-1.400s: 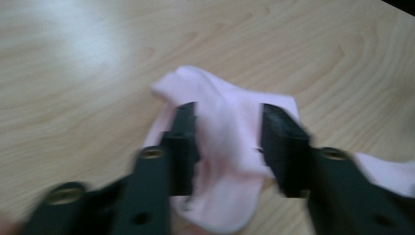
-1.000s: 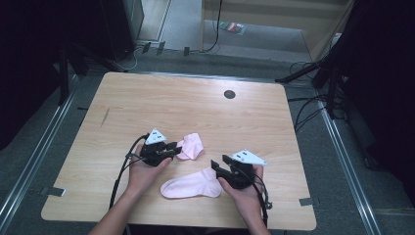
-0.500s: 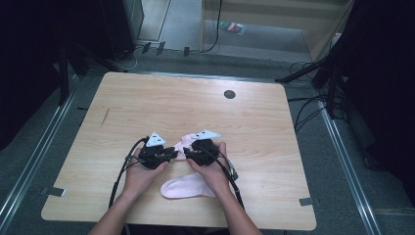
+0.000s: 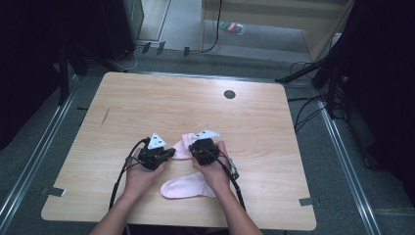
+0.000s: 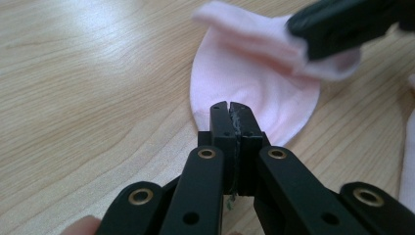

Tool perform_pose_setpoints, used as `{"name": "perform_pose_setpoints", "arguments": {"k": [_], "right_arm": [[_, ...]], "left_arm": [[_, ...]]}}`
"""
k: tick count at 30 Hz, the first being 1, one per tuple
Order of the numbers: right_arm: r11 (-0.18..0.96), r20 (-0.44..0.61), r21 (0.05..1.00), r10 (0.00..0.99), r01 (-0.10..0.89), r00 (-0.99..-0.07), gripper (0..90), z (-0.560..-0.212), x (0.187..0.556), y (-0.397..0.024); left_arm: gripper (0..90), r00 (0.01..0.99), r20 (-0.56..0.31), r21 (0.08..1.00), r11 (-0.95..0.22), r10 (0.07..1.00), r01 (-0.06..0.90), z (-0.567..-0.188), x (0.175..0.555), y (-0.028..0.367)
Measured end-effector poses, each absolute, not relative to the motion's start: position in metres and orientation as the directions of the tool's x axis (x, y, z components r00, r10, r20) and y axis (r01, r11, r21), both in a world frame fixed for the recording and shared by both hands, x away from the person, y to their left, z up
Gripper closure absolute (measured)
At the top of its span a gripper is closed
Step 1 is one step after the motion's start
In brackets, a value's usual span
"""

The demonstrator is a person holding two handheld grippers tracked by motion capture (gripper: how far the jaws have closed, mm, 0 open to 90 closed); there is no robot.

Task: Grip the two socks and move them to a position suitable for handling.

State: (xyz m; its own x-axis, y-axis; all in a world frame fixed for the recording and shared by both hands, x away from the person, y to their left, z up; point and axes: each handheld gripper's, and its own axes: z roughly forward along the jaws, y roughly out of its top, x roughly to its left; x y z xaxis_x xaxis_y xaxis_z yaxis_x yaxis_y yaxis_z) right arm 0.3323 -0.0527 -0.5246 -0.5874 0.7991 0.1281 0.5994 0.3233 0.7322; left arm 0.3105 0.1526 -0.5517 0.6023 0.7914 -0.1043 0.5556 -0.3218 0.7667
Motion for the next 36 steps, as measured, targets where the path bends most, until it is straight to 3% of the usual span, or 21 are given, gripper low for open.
{"name": "perform_pose_setpoints", "arguments": {"k": [2,3,4,5,11,14,16,17,22,25,31,36], "right_arm": [[0.197,0.232,0.743,0.821,0.639,-0.522,89.9,-0.519,0.336,-0.073],[0.070,0.329,0.734,0.833,0.675,-0.445,89.8,-0.518,0.342,-0.097],[0.070,0.329,0.734,0.833,0.675,-0.445,89.8,-0.518,0.342,-0.097],[-0.018,0.374,0.701,0.861,0.713,-0.345,89.2,-0.521,0.350,-0.121],[-0.084,0.319,0.700,0.925,0.709,-0.205,81.4,-0.526,0.355,-0.155],[-0.098,0.321,0.728,0.923,0.679,-0.211,78.7,-0.524,0.353,-0.158],[-0.062,0.319,0.748,0.907,0.661,-0.276,74.8,-0.524,0.353,-0.153],[-0.020,0.294,0.751,0.905,0.660,-0.307,68.7,-0.524,0.355,-0.146],[0.019,0.276,0.721,0.909,0.693,-0.312,59.5,-0.532,0.361,-0.139],[0.048,0.250,0.712,0.915,0.701,-0.317,57.2,-0.539,0.363,-0.136],[0.090,0.219,0.722,0.911,0.686,-0.350,57.2,-0.542,0.361,-0.130],[0.129,0.169,0.732,0.917,0.669,-0.362,60.9,-0.543,0.360,-0.126]], "left_arm": [[90.0,0.603,-0.103,0.763,-0.326,0.791,0.558,-0.551,0.311,0.154],[90.0,0.600,-0.101,0.764,-0.325,0.794,0.558,-0.552,0.310,0.154],[90.0,0.604,-0.091,0.764,-0.334,0.792,0.553,-0.551,0.310,0.153],[90.0,0.603,-0.080,0.765,-0.339,0.793,0.547,-0.551,0.310,0.152],[90.0,0.595,-0.078,0.764,-0.335,0.800,0.551,-0.551,0.312,0.154],[78.6,0.583,-0.050,0.782,-0.331,0.811,0.529,-0.550,0.311,0.153],[73.8,0.563,-0.097,0.805,-0.268,0.820,0.530,-0.548,0.311,0.159],[69.5,0.547,-0.128,0.815,-0.226,0.827,0.533,-0.547,0.311,0.162],[67.9,0.450,-0.259,0.784,-0.086,0.855,0.615,-0.546,0.313,0.178],[65.4,0.473,-0.279,0.768,-0.102,0.836,0.633,-0.549,0.312,0.175],[61.4,0.463,-0.246,0.748,-0.137,0.852,0.650,-0.550,0.313,0.165],[58.2,0.398,-0.195,0.750,-0.125,0.896,0.650,-0.550,0.311,0.165]]}}
